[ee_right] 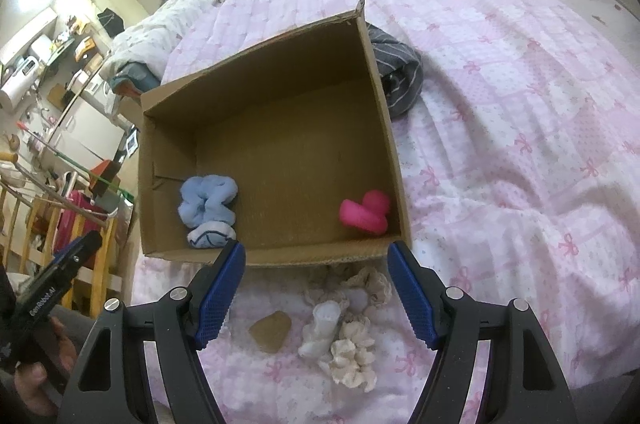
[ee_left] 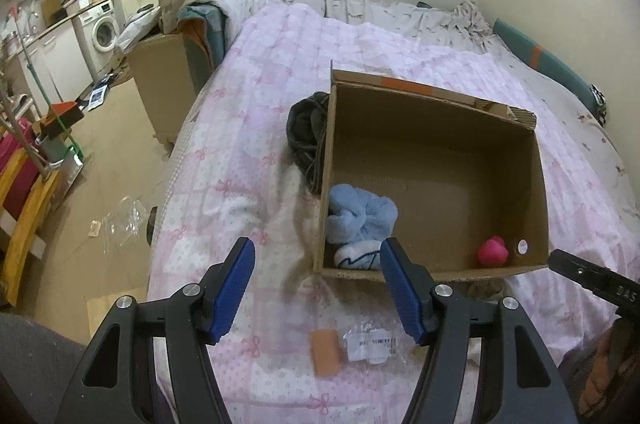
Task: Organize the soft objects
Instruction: 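Move the left gripper back toward the small orange cone beside the box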
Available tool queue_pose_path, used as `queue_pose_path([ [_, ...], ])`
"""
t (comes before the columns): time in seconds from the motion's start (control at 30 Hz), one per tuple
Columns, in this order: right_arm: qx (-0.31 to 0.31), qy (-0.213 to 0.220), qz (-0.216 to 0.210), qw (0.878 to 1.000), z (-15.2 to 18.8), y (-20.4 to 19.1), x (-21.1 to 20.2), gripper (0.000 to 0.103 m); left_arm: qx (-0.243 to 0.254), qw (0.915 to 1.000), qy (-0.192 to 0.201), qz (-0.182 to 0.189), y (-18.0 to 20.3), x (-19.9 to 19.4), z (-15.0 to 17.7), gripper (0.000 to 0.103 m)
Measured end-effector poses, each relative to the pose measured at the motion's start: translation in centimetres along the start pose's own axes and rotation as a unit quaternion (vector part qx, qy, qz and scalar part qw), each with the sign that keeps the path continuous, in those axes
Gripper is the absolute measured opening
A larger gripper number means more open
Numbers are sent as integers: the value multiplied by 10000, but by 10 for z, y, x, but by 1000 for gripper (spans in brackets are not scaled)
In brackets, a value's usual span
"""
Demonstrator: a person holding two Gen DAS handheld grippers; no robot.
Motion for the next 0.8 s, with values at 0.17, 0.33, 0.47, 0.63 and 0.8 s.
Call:
queue_pose_path([
  [0.17, -1, 76, -85, 9999, 7, -2, -9, 78, 47, 9999, 17, -107, 0, -5, 6, 62],
  [0.33, -137, 260, -245, 9993, 16, -7, -18, 78, -15, 9998, -141, 118, 1, -3, 18, 62],
  [0.47, -152, 234, -185, 9994, 25, -4, -20, 78, -93, 9992, -382, 95, -3, 5, 27, 62],
  [0.63, 30, 256, -18, 9997, 26, 10, -23, 78, -677, 9936, -869, 262, -22, 20, 39, 62],
  [0.8, 326, 66, -165, 9993, 27, 16, -17, 78, -1060, 9829, -1397, 566, -27, 41, 55, 61],
])
Point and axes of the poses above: each gripper's, at about its wrist camera, not at the fingertips, and x roughly the way its jaws point, y to its right, z to its underside, the point moved 6 cm from there along x, roughly the way its jaws point, and after that the axes turned 10 degrees about x, right-handed, at the moved point
